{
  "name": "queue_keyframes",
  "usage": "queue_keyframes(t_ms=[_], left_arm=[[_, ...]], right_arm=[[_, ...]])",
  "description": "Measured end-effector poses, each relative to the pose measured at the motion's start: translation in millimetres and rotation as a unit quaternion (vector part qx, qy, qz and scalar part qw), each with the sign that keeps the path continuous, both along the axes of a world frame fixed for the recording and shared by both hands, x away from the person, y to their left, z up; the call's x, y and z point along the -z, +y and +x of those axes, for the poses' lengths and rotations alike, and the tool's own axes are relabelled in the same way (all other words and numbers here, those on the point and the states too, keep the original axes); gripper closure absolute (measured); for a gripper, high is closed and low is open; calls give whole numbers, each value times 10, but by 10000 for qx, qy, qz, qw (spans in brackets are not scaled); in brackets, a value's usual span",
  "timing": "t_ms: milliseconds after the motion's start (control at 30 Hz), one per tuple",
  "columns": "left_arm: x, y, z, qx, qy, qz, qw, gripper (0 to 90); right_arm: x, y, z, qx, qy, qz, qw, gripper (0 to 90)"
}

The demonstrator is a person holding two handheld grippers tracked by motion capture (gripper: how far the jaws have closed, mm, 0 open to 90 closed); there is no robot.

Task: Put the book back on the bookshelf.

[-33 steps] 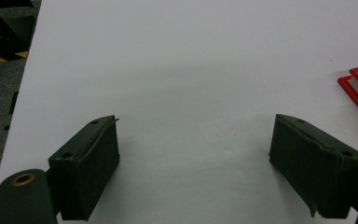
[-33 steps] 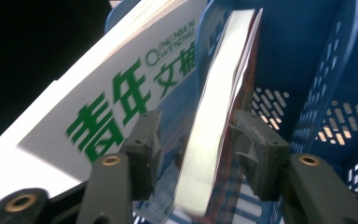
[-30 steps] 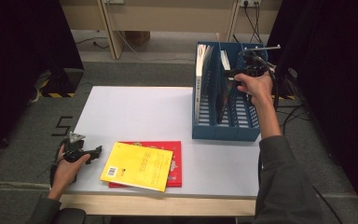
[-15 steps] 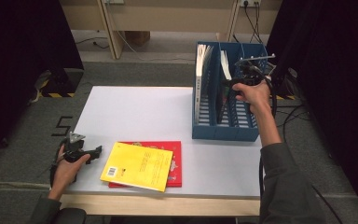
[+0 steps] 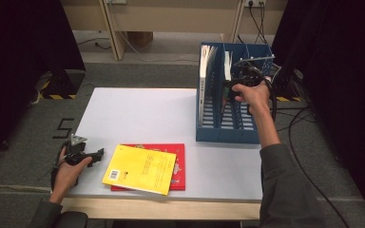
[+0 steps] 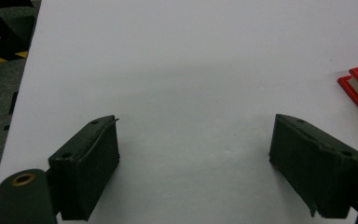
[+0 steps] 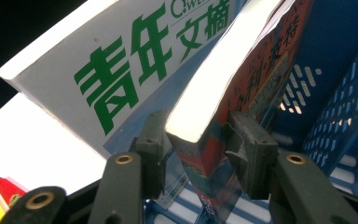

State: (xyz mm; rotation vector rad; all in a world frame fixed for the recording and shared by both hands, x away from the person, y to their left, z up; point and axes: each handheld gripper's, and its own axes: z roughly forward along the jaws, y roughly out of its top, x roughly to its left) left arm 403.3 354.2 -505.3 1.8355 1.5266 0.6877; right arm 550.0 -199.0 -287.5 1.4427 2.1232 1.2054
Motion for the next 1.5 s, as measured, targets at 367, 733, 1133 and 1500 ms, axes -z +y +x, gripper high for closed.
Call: queue_keyframes(t_ms=[367, 733, 1133, 1500], left_arm=[[-1, 2, 0, 6, 10, 9, 10000, 146], [-1, 2, 1, 8, 13, 5, 10000, 146], [-2, 3, 1, 12, 21, 4, 10000, 145], [-2, 4, 1, 18, 28, -4, 10000, 145]], right_arm=[[0, -48, -192, -77, -161, -95, 9998, 419], [78, -225, -373, 11, -175, 123, 9998, 369], [260, -240, -630, -140, -214, 247, 9994, 326], [460, -174, -878, -408, -279, 211, 9986, 319]])
